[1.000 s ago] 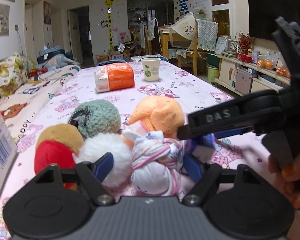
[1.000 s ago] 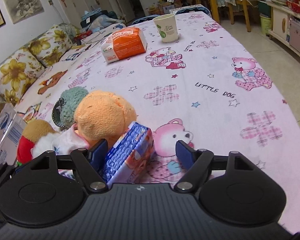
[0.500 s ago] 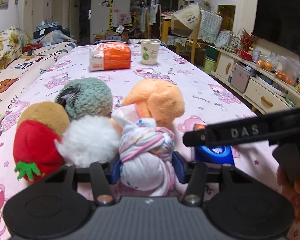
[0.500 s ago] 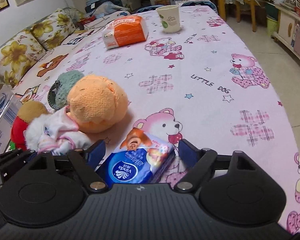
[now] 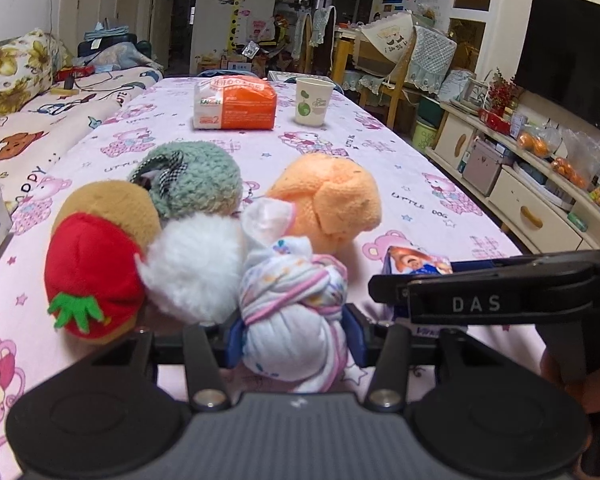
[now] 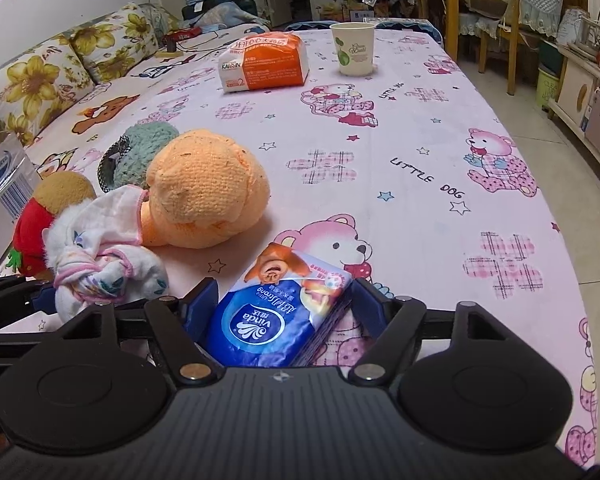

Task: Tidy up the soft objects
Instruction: 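Lift both items, carry them to the cardboard box and open both tools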

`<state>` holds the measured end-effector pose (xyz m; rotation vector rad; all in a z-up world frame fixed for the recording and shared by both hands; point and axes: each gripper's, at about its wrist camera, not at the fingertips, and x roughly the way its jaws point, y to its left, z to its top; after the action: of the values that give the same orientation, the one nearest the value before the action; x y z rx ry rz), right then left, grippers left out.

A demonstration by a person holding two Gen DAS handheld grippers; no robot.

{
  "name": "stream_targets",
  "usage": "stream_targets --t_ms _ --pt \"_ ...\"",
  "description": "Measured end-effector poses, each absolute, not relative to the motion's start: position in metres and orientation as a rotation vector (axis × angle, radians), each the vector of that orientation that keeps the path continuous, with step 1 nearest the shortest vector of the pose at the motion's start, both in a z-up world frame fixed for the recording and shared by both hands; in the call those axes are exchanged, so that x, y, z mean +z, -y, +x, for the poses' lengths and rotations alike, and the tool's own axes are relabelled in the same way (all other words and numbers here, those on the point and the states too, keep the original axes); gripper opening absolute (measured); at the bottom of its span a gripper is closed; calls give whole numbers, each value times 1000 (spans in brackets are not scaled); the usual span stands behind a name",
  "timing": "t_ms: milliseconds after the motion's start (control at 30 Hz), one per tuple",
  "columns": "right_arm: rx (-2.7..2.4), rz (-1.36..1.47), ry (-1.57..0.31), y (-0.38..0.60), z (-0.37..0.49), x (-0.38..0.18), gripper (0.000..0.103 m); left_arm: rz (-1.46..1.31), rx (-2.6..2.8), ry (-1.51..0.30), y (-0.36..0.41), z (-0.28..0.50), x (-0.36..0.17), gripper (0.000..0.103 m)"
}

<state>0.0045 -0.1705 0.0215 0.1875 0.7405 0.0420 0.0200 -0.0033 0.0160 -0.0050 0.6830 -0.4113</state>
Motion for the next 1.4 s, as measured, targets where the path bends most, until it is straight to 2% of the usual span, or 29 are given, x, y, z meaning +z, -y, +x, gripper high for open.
stream_targets --t_ms 200,233,300,467,600,800,1100,1233,1333,1400 --pt "153 147 -755 167 5 23 91 -8 -413 -696 -3 16 15 48" --pt "149 140 -757 168 6 24 93 -6 -414 -696 -4 16 15 48" --pt "105 126 -757 168 4 26 103 -13 -411 -699 -6 16 16 48" --pt "51 111 -773 165 -1 28 101 -12 -395 -690 -8 14 18 48" --pt "61 91 -780 154 -3 21 82 -11 -392 -691 -9 13 19 48" --pt "57 70 -743 151 -5 21 74 -29 -395 -683 -14 10 23 48" --pt "46 101 -610 143 -16 50 72 -60 -394 -622 -30 2 39 44" --pt "58 110 -580 137 -17 62 72 -75 -404 -593 -36 -2 47 34" --pt "63 96 -550 129 -20 71 72 -86 -411 -573 -41 -4 52 19" --pt "65 93 -534 125 -23 76 72 -96 -416 -561 -45 -5 55 18"
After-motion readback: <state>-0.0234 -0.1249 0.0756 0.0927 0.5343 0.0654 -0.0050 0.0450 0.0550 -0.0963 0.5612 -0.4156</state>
